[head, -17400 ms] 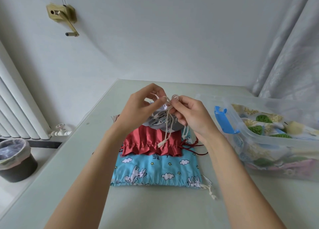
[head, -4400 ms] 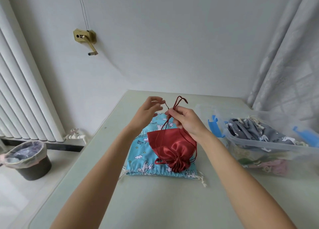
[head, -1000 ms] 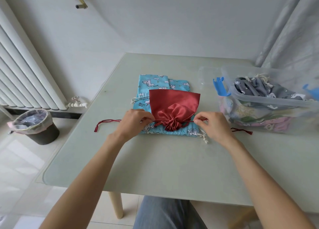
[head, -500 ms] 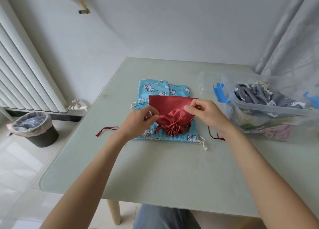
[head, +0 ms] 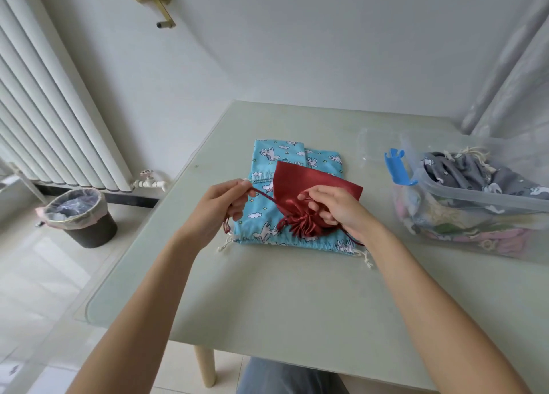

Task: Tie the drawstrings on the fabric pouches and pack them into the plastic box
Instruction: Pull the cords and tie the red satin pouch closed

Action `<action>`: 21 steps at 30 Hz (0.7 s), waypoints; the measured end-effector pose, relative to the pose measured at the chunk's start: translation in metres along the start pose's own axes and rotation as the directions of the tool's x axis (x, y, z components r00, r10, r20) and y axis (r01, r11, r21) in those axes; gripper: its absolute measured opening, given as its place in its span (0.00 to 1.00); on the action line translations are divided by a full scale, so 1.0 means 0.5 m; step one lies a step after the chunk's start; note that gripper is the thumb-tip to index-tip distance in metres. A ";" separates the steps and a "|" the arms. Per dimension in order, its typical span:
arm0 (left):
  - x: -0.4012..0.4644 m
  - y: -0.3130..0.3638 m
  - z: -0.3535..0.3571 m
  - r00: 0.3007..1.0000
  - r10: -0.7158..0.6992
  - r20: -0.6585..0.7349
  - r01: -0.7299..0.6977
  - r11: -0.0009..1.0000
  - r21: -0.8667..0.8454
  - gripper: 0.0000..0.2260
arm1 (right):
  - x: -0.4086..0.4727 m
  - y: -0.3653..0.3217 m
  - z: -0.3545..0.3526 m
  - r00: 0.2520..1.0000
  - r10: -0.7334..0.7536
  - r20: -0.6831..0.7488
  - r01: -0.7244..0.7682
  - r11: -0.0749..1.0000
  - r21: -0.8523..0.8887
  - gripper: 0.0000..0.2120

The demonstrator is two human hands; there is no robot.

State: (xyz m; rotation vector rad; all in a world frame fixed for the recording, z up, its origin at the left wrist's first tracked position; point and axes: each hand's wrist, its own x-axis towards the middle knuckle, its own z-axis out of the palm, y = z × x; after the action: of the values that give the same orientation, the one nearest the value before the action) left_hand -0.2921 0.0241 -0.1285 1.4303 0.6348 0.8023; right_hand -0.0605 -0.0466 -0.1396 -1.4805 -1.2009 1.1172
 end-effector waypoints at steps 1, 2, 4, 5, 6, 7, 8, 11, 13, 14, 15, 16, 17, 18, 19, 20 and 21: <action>0.001 0.005 0.003 0.999 0.022 0.028 -0.022 1.000 0.002 0.12 | -0.001 0.003 0.002 1.000 0.011 0.005 -0.011 1.000 -0.003 0.12; 0.003 0.009 0.007 0.997 0.040 0.059 -0.041 0.999 0.011 0.12 | -0.002 0.006 0.003 1.000 0.017 0.010 -0.017 1.000 0.001 0.13; 0.014 0.015 0.024 0.990 0.070 0.119 -0.075 0.996 0.040 0.11 | -0.003 0.009 0.004 1.000 0.010 0.014 -0.010 1.000 -0.008 0.14; 0.024 0.016 0.032 0.986 0.088 0.141 -0.099 0.993 0.071 0.10 | -0.004 0.011 0.004 1.000 0.001 0.013 -0.001 1.000 -0.019 0.14; 0.036 0.017 0.041 0.980 0.110 0.163 -0.130 0.984 0.121 0.10 | -0.004 0.012 0.003 1.000 -0.009 0.009 0.009 1.000 -0.024 0.13; 0.049 0.018 0.050 0.973 0.130 0.191 -0.165 0.969 0.182 0.10 | -0.005 0.013 0.001 1.000 -0.021 0.004 0.021 1.000 -0.021 0.11; 0.063 0.018 0.056 0.965 0.139 0.221 -0.193 0.950 0.246 0.11 | -0.005 0.014 0.000 0.999 -0.037 -0.001 0.037 0.999 -0.012 0.09; 0.104 0.018 0.071 0.953 0.109 0.284 -0.242 0.837 0.490 0.13 | -0.005 0.014 -0.003 0.997 -0.075 -0.031 0.076 0.997 0.028 0.05; 0.123 0.018 0.076 0.937 0.092 0.337 -0.304 0.689 0.658 0.14 | -0.005 0.014 -0.002 0.996 -0.069 -0.060 0.072 0.996 0.055 0.07; 0.127 0.021 0.075 0.928 0.084 0.362 -0.331 0.629 0.703 0.15 | -0.003 0.014 0.002 0.996 -0.059 -0.071 0.064 0.996 0.064 0.08; 0.130 0.023 0.075 0.920 0.071 0.385 -0.349 0.597 0.722 0.15 | -0.001 0.014 0.004 0.995 -0.049 -0.086 0.055 0.996 0.070 0.08; 0.131 0.025 0.076 0.913 0.056 0.403 -0.358 0.582 0.730 0.16 | 0.001 0.014 0.005 0.994 -0.040 -0.103 0.047 0.996 0.073 0.07; 0.133 0.024 0.077 0.910 0.041 0.414 -0.359 0.577 0.733 0.17 | 0.003 0.013 0.005 0.992 -0.037 -0.119 0.046 0.996 0.073 0.05; 0.132 0.025 0.078 0.906 0.029 0.423 -0.362 0.574 0.735 0.17 | 0.005 0.012 0.004 0.991 -0.039 -0.130 0.049 0.996 0.072 0.02; 0.132 0.024 0.080 0.901 0.024 0.433 -0.367 0.574 0.732 0.17 | 0.006 0.009 0.005 0.989 -0.041 -0.140 0.052 0.996 0.076 0.01; 0.131 0.023 0.080 0.898 0.021 0.440 -0.370 0.578 0.727 0.18 | 0.007 0.008 0.006 0.987 -0.042 -0.154 0.055 0.995 0.082 0.04; 0.129 0.023 0.081 0.896 0.022 0.443 -0.372 0.583 0.723 0.18 | 0.007 0.005 0.009 0.984 -0.042 -0.172 0.057 0.995 0.086 0.06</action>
State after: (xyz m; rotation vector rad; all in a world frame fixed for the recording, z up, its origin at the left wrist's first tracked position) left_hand -0.2221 0.0508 -0.1091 2.4703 0.5320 0.3471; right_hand -0.0640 -0.0432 -0.1433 -1.4383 -1.0499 0.9782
